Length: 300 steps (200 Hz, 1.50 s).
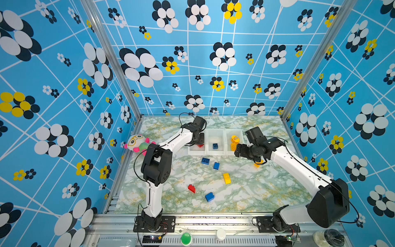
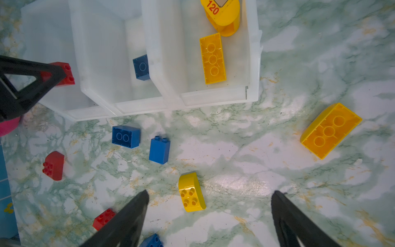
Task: Sort the legos into containers by color
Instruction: Place the lego in the container, then pick up the lego from the middle-right of the table.
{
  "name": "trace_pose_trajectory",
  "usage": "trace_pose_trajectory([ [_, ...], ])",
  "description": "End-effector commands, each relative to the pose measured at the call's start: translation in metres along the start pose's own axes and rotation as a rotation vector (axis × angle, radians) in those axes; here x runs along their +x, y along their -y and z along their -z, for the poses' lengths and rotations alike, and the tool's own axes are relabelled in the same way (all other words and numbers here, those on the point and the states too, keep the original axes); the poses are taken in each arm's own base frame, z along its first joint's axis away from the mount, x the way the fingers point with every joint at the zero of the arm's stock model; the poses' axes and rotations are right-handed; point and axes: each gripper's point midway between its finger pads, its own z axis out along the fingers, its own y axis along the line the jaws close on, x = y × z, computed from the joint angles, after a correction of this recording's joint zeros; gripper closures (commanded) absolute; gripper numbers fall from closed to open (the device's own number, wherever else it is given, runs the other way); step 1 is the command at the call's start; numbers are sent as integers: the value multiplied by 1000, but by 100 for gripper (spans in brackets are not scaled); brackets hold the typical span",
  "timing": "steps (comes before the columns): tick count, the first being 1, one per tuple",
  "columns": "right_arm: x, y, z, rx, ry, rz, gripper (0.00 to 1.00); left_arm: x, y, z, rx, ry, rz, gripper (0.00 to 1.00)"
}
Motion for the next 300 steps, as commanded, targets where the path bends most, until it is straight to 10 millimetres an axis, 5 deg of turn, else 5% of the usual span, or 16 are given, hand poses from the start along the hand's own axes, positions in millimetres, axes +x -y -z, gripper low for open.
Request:
trace_pose_trajectory([
  [1, 5, -1, -2, -12, -9, -6, 8, -4, -5, 6, -42, 7, -24, 50],
  [29, 4, -4, -4, -16, -12, -6, 8, 0, -5, 5, -45, 5, -21, 36],
  [89, 3, 5, -2, 28, -7, -1, 7, -5, 7, 27, 40, 71, 7, 28],
  [134, 2, 34, -8, 112, -17, -51, 6, 0, 18, 56, 155, 132, 40, 20],
  [196, -2, 77, -24, 234, -49, -123, 5, 27, 8, 95, 231, 173, 81, 12],
  [248, 1, 122, -45, 307, -102, -240, 6, 51, 1, 114, 278, 173, 93, 8],
  [300, 9, 147, -70, 330, -144, -337, 12, 65, -6, 119, 297, 167, 120, 7],
])
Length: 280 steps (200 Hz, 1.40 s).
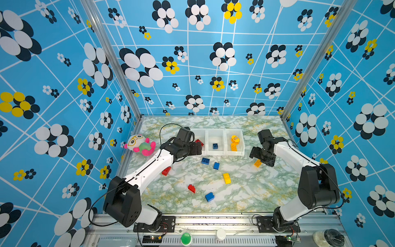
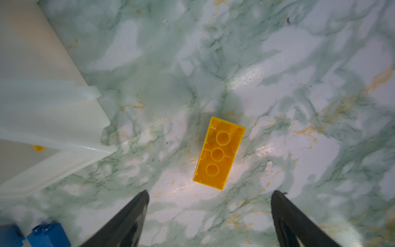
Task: Sort the legos into containers by color
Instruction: Pick up the lego from the middle-right of the table.
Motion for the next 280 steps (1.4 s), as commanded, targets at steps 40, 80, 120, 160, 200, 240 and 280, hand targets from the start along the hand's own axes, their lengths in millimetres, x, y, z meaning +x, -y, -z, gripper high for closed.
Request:
trace_pose_trajectory([
  [40, -6, 12, -32, 28, -41, -91, 17, 6, -5, 5, 18, -4, 27, 6],
  [80, -10, 12, -47, 45, -52, -97, 21, 3, -6, 8, 19, 4, 33, 6],
  [120, -13, 12, -53, 55, -55, -100, 32, 4, -8, 8, 16, 2, 35, 5],
  [160, -12, 13, -54, 53, -58, -101, 48, 4, -8, 7, 18, 4, 40, 5],
  [200, -11, 14, -50, 47, -47, -104, 57, 5, -8, 7, 19, 2, 40, 5],
  [240, -11, 13, -37, 20, -26, -91, 65, 7, -11, 8, 16, 5, 43, 5],
  [280, -13, 7, -11, -37, 33, -44, 68, 10, -17, 9, 13, 7, 57, 4],
])
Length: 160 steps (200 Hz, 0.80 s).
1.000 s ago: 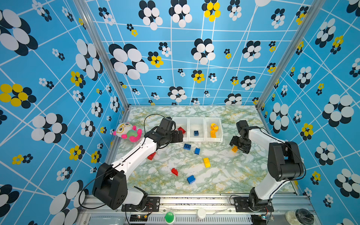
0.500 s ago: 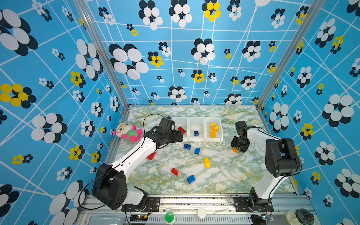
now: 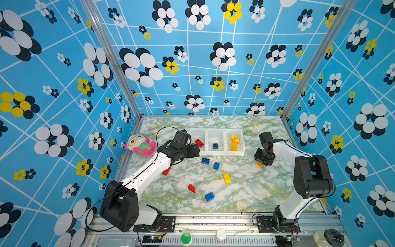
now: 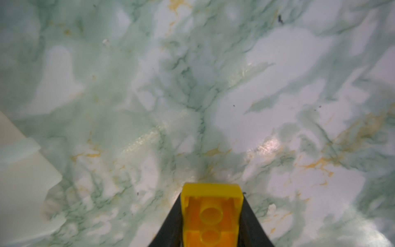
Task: Sort the legos into containers by color
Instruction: Pick up the lego from the middle-right of the table, then place the lego in the container.
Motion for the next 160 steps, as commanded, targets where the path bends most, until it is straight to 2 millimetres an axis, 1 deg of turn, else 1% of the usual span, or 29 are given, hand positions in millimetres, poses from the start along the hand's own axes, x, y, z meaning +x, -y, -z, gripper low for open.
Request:
trace_pose_trajectory([
  [1, 2, -2, 20, -42, 26, 37, 68, -1, -1, 7, 20, 19, 16, 4],
  [21, 0, -12, 37, -78, 61, 82, 69, -1, -2, 7, 23, 21, 20, 4],
  [31, -4, -14, 45, -91, 83, 96, 69, -1, -3, 8, 24, 22, 23, 4],
  [32, -1, -20, 47, -98, 85, 113, 69, -1, -3, 7, 23, 22, 22, 4],
  [35, 1, -26, 49, -108, 89, 137, 69, -2, -3, 8, 25, 23, 22, 4],
  [61, -4, -51, 72, -150, 143, 226, 69, -1, -4, 7, 30, 21, 27, 4],
  [87, -8, -81, 86, -189, 173, 315, 69, 2, -8, 7, 34, 20, 37, 3],
  [124, -11, -122, 89, -229, 175, 416, 69, 5, -14, 9, 36, 18, 51, 3],
  [160, -14, -153, 79, -235, 161, 473, 69, 6, -18, 10, 37, 18, 60, 3],
])
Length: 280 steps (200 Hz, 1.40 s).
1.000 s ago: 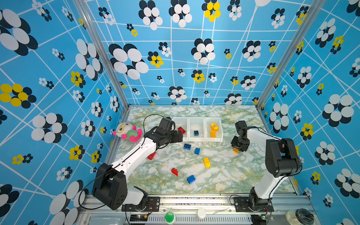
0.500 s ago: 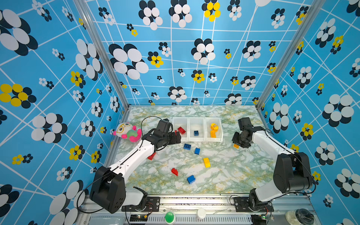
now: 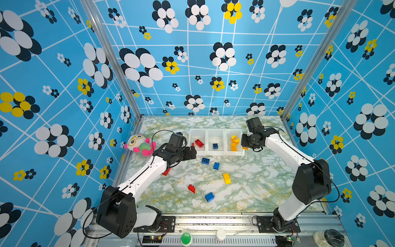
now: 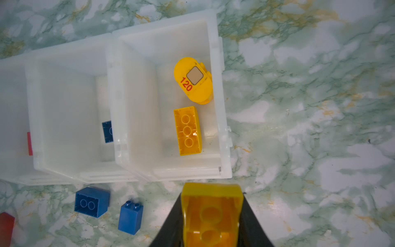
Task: Sort the legos into containers by color
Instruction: Place the lego in the container.
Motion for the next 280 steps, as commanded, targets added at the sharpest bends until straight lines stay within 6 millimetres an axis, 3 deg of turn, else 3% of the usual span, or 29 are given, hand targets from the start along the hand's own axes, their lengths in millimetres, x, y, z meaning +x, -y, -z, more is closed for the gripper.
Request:
trace_pose_trajectory([
  [1, 0, -14, -12, -9, -43, 57, 69, -3, 1, 5, 25, 19, 15, 3],
  [45, -9, -29, -43, -12, -85, 86, 68, -4, -2, 5, 26, 19, 18, 2],
  [54, -21, -35, -44, -22, -66, 89, 68, -4, -2, 5, 25, 18, 20, 2],
  [137, -31, -53, -84, -41, -111, 109, 67, -4, -9, 4, 23, 16, 34, 2],
  [166, -37, -58, -85, -53, -109, 105, 63, -5, -9, 4, 23, 18, 33, 2],
  [174, -31, -56, -97, -44, -136, 106, 59, -6, -9, 4, 23, 18, 34, 2],
  [215, -34, -59, -95, -53, -133, 101, 41, -7, -9, 6, 22, 22, 34, 1],
  [269, -31, -58, -90, -53, -135, 100, 39, -6, -10, 8, 15, 17, 31, 1],
  [270, -36, -60, -80, -62, -114, 99, 39, -5, -10, 8, 15, 17, 33, 1],
  [280, -37, -60, -74, -64, -106, 97, 38, -5, -11, 8, 12, 18, 32, 1],
])
